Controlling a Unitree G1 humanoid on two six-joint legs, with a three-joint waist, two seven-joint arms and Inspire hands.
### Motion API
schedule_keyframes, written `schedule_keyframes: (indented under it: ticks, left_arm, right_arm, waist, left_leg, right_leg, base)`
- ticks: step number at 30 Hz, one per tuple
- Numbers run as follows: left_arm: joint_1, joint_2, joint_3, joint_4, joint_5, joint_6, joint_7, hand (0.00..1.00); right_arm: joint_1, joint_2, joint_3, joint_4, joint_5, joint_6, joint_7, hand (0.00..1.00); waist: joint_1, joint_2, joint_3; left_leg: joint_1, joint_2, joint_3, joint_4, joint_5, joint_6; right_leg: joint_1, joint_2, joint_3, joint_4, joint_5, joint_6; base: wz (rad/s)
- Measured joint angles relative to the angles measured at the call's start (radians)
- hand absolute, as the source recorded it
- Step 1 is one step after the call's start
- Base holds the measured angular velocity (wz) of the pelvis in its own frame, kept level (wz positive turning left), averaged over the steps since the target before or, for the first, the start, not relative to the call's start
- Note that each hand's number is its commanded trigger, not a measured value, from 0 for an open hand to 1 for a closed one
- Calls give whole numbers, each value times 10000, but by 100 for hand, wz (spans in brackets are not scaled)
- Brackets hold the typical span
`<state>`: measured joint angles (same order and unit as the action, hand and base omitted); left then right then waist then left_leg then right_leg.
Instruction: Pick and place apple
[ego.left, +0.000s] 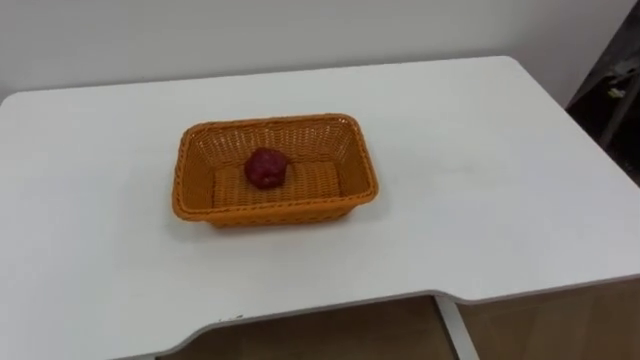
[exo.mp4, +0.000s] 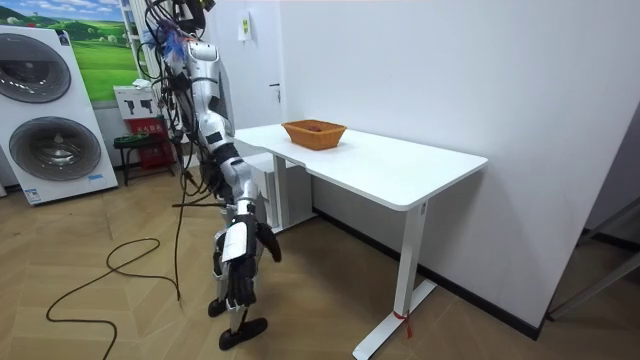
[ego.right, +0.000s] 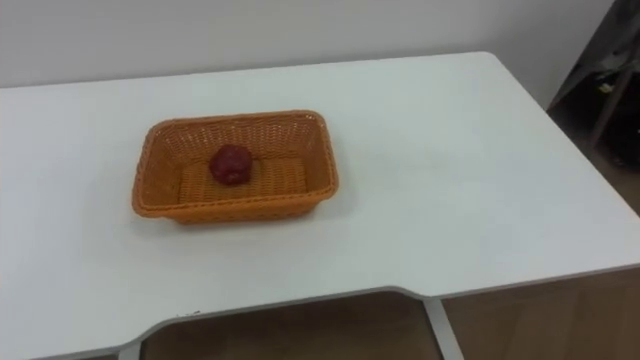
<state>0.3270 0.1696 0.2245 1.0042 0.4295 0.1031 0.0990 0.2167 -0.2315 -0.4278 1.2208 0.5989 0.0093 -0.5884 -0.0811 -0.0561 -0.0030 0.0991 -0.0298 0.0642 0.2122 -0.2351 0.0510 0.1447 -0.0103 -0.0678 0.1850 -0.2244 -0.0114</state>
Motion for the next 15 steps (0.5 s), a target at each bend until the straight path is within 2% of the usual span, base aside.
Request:
schedule_keyframes:
  ticks: [4, 7, 9, 12, 15]
  left_arm:
    - [-33, -60, -10, 31, -12, 116, -203, 0]
    - [-32, -102, -156, 238, 22, 207, -201, 0]
    - [-229, -143, -308, 384, 3, 213, -199, 0]
    - [-425, -295, -550, 438, -11, 211, -151, 0]
    - [-629, -372, -1124, 633, -47, 227, -136, 0]
  right_arm:
    - [4, 178, 847, 682, -418, 526, 1492, 0]
    - [-36, 231, 1854, 1066, -1604, 587, 2407, 0]
    - [-187, 229, 2426, 1152, -2383, 781, 2881, 0]
    - [-411, 247, 3123, 1101, -3629, 935, 3488, 0]
    - [-672, 302, 3650, 895, -5029, 1007, 3865, 0]
  waist:
    - [116, 70, 12]
    - [156, 100, 22]
    - [263, 124, 26]
    - [496, 278, 19]
    - [594, 479, 73]
  left_leg:
    - [78, -11, 22, -52, 0, 10]
    - [161, -9, 43, -72, -1, 10]
    - [173, -4, 41, -69, -3, 9]
    - [151, 8, 65, -58, -11, 14]
    - [157, 0, 18, -59, -19, 25]
  right_leg:
    - [-17, -31, 3, -30, -2, 7]
    - [63, -23, -7, -23, -3, 8]
    - [72, -16, 58, -25, -4, 10]
    - [22, -10, 50, 12, -1, 7]
    - [56, -34, -75, 13, 1, 10]
  base:
    - [-3]
    - [-2]
    - [-2]
    - [-3]
    - [6]
